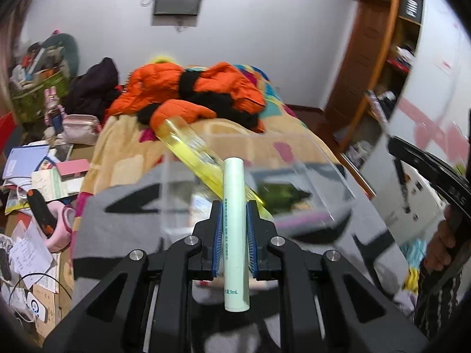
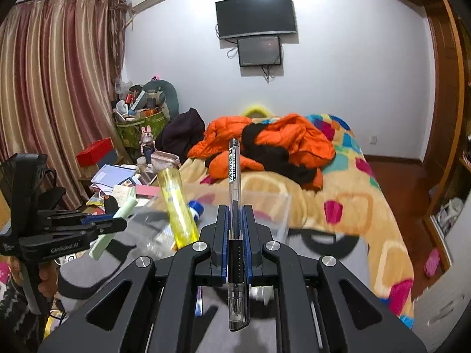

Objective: Organize objects
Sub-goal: 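Carry the pen and pale green tube over the clear box and lower them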

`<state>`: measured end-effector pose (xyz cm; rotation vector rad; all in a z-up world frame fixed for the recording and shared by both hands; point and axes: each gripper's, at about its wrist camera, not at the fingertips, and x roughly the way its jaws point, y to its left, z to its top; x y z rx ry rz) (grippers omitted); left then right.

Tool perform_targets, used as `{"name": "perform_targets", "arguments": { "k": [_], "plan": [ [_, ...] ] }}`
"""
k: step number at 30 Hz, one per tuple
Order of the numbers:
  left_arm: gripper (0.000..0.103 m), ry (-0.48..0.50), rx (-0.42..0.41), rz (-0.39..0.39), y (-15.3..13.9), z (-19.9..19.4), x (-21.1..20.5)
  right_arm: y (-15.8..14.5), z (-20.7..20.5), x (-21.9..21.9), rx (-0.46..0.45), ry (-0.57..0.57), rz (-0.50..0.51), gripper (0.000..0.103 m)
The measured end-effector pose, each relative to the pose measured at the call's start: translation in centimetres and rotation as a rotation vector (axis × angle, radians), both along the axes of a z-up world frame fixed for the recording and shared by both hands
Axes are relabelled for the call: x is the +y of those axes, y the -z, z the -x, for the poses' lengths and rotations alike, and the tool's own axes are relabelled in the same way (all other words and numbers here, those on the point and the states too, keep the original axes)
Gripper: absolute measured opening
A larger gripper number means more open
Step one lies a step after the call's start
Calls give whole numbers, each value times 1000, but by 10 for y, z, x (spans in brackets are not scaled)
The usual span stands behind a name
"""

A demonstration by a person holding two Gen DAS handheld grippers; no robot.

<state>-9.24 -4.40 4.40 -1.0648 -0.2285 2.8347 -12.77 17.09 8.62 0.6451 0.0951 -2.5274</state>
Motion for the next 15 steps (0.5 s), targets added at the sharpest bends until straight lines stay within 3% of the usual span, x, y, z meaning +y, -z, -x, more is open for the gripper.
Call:
{"name": "perform_targets", "arguments": {
  "k": [7, 15],
  "plan": [
    [15, -57, 2, -32, -3, 35, -22, -6, 26, -15, 9, -4, 16, 8],
    [15, -66, -16, -45, 10, 69, -19, 22, 63, -33, -51, 0, -37, 8]
  ]
}}
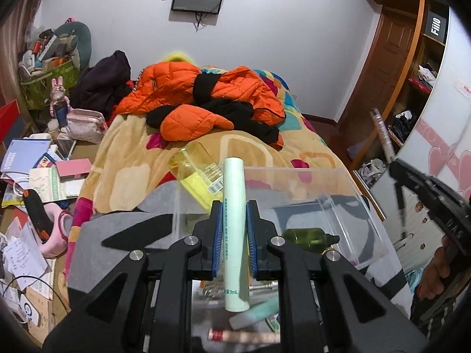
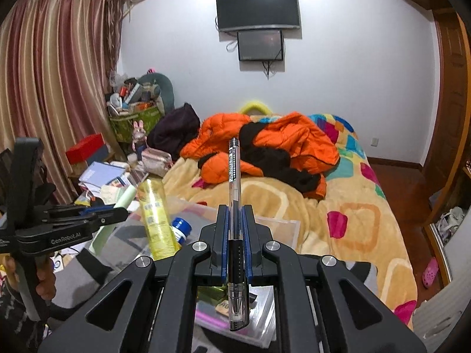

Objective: Organize objects
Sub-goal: 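Carry the pen and pale green tube over the clear box and lower them, then open both grippers to release the pen and tube, then withdraw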

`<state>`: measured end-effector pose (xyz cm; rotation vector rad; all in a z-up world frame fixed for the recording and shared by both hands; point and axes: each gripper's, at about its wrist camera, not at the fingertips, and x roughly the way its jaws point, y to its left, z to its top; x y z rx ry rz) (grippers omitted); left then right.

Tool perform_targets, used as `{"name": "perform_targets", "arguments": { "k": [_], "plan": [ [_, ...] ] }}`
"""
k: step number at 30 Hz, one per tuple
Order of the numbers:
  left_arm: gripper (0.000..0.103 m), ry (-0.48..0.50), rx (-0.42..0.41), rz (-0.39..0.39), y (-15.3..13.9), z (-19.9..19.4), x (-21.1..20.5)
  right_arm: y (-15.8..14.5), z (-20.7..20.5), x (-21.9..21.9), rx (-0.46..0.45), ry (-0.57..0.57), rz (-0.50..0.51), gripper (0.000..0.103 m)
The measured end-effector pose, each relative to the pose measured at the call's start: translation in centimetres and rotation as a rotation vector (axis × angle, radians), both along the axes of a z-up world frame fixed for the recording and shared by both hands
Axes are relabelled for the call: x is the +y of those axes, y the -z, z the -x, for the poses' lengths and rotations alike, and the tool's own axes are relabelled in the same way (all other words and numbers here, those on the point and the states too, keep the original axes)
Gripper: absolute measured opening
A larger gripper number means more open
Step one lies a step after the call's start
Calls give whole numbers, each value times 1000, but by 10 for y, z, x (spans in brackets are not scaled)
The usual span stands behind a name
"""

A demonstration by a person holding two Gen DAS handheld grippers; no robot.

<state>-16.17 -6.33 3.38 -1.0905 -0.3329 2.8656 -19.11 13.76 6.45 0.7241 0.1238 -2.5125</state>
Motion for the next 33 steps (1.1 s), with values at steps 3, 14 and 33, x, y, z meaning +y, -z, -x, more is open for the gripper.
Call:
{"name": "perform_targets", "arguments": {
  "k": [3, 14, 33],
  "plan": [
    [15, -5, -7, 13, 7, 8, 3, 16, 12, -3, -41, 4, -22, 8],
    [15, 9, -28, 88, 25, 19, 17, 59, 23, -7, -143, -11, -94, 8],
    [24, 1, -50, 111, 25, 12, 17, 74, 21, -20, -189, -20, -171, 24]
  ]
}}
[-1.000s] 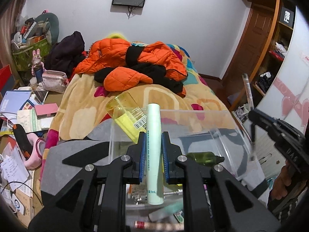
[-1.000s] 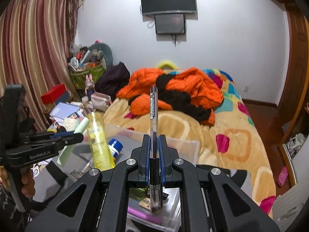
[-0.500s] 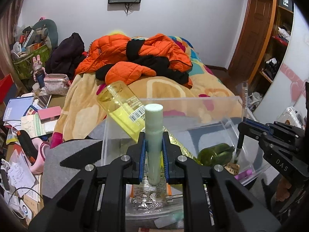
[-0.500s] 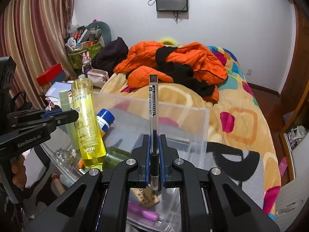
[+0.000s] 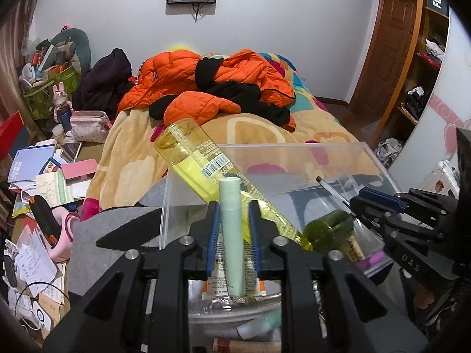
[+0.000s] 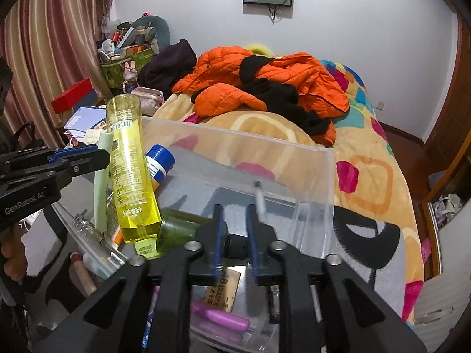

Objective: Organize objects
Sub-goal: 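Open both grippers to release the pen and tube, then withdraw, then grasp the beige red-capped tube with the left gripper while the right gripper grasps the blue Max box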

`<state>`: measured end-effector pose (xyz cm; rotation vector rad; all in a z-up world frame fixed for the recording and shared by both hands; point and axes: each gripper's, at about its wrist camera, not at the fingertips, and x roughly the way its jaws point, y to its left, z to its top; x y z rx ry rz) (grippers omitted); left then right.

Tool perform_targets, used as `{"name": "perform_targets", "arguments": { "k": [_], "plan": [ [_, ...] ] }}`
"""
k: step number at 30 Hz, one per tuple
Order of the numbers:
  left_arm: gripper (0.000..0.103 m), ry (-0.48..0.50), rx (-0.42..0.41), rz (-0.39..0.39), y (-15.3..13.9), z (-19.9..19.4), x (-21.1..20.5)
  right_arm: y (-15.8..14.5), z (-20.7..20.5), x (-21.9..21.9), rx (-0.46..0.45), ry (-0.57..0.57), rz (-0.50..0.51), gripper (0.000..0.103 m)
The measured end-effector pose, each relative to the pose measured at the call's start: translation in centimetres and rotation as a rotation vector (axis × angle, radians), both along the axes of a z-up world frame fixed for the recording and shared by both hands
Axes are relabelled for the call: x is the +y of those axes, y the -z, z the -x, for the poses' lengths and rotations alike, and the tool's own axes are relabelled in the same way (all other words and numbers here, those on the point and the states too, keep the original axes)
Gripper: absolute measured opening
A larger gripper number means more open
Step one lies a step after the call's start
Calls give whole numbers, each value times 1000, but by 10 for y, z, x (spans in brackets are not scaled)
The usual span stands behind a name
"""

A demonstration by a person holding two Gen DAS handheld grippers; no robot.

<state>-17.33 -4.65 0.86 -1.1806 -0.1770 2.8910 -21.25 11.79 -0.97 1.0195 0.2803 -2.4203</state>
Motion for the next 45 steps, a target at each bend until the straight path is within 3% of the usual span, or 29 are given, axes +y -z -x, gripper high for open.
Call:
{"name": "perform_targets", "arguments": {
  "k": [3, 17, 24, 36, 45],
  "plan": [
    [30, 9, 22, 1, -6, -7, 2, -6, -7, 2, 22, 2, 5, 36],
    [68, 22, 125, 57, -37, -51, 17, -44, -58, 16, 102, -24, 79, 62],
    [86, 24, 141, 66, -39, -77, 18, -51, -86, 23, 116, -42, 104, 65],
    [93, 18, 56, 60, -7, -103, 13, -23, -105, 23, 35, -53, 95, 66],
    [93, 33, -96, 22, 44, -106, 7, 19, -97, 15, -88, -65, 60, 66]
  ]
}}
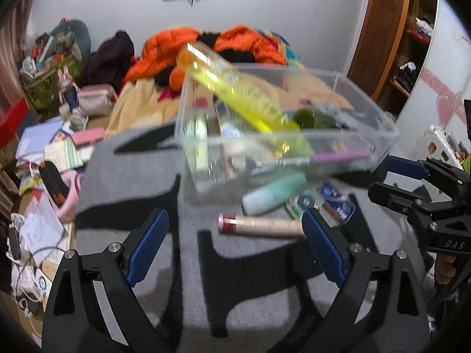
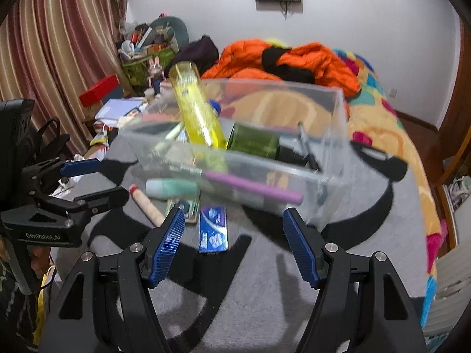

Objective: Organize objects
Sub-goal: 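Grasp the beige red-capped tube with the left gripper while the right gripper grasps the blue Max box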

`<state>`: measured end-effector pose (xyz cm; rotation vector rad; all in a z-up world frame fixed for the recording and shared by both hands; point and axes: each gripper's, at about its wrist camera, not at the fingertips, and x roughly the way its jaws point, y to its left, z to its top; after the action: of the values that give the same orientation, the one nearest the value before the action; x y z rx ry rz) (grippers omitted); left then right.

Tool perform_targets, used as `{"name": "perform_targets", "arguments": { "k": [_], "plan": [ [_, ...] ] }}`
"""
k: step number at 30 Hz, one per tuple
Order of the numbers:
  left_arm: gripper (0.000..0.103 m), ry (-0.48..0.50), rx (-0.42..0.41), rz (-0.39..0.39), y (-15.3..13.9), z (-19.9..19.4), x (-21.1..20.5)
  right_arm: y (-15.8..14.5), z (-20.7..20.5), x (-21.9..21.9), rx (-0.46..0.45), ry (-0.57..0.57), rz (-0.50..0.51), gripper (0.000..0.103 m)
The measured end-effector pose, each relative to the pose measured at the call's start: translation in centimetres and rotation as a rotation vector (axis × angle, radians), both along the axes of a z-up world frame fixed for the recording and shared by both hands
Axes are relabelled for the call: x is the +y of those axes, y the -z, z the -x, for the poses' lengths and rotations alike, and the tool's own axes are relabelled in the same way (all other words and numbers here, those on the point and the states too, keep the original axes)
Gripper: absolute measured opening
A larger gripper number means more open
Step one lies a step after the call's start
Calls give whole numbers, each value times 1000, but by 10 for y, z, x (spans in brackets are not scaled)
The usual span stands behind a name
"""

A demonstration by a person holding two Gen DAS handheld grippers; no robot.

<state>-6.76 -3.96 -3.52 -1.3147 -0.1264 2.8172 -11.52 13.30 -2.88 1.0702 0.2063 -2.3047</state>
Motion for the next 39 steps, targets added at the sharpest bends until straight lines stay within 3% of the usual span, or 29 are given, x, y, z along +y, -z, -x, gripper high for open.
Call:
{"name": "perform_targets", "arguments": {
  "k": [11, 14, 17, 22, 24, 32, 39],
  "plan": [
    [95, 65, -119, -91, 36, 17, 11, 29, 2, -13, -40, -42, -73, 64],
    [95, 72, -111, -57, 36, 17, 16, 34, 5, -15, -54, -50, -89, 47],
    [96, 79, -109, -29, 38, 19, 21, 35, 4, -18, -36, -54, -97, 45],
    [95, 75, -88, 4, 39, 20, 26, 36, 2, -23, -14, -66, -109, 26],
    [84, 76, -74, 26, 38, 16, 28, 36, 2, -22, -13, -66, -105, 25],
    [84, 46, -68, -17, 31, 4, 16, 28, -2, -6, -45, -53, -35, 25],
    [84, -14, 29, -24, -2, -9, 1, 0, -13, 13, -2, -32, 42, 25]
  ]
}}
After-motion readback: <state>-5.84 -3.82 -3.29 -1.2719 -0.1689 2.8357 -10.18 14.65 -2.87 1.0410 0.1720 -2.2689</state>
